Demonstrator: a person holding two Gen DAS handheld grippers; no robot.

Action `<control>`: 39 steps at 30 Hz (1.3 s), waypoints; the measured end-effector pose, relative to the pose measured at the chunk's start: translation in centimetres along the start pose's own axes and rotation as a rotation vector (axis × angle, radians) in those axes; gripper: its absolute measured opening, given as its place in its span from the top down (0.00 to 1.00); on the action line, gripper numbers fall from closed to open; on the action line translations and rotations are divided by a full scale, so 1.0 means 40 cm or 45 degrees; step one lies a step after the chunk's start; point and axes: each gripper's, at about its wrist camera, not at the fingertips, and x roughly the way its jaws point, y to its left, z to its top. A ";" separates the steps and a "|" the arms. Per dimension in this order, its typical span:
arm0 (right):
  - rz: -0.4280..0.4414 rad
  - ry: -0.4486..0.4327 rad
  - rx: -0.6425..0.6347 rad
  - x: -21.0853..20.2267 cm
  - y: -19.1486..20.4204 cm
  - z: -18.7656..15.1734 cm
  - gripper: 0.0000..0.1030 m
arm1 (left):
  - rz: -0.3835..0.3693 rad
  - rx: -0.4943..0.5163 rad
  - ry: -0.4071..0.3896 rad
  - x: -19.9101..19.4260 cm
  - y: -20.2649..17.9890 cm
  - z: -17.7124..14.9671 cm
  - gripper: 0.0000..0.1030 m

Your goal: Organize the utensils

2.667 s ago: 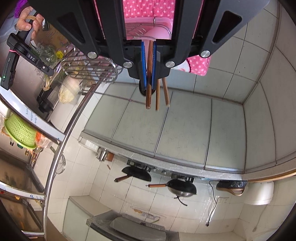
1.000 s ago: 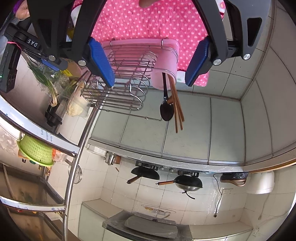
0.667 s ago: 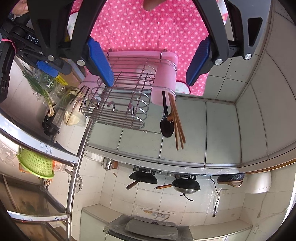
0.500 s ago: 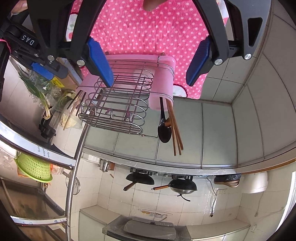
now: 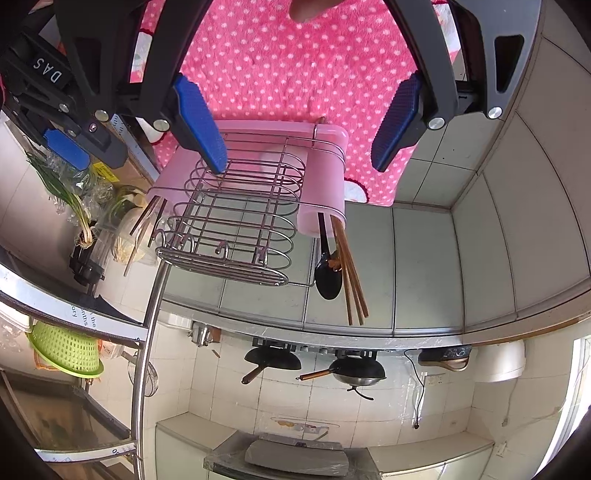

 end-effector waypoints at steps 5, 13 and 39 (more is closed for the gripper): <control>-0.018 -0.002 -0.026 -0.002 0.009 -0.011 0.22 | 0.014 0.009 0.008 0.001 -0.001 -0.011 0.24; -0.049 -0.028 -0.061 -0.009 0.025 -0.014 0.22 | 0.019 0.020 0.010 -0.001 0.002 -0.016 0.24; -0.063 -0.025 -0.091 -0.006 0.034 -0.006 0.22 | 0.001 0.026 0.016 0.001 0.006 -0.016 0.24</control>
